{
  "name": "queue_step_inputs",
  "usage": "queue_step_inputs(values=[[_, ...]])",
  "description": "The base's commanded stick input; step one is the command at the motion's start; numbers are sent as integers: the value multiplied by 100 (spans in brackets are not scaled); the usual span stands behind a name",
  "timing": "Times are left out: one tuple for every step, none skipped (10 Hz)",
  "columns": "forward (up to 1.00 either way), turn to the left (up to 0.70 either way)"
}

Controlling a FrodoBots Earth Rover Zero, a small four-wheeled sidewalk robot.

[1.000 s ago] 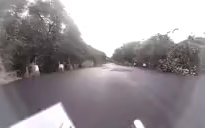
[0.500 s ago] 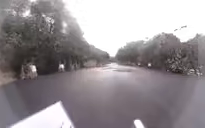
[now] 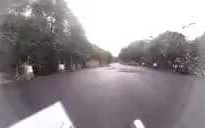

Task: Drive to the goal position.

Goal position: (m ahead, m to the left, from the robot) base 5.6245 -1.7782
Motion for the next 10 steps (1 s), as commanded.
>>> queue_step_inputs(values=[[100,0],[100,0],[100,0],[100,0],[100,-5],[100,-38],[100,-40],[100,-40],[100,-40],[100,-40]])
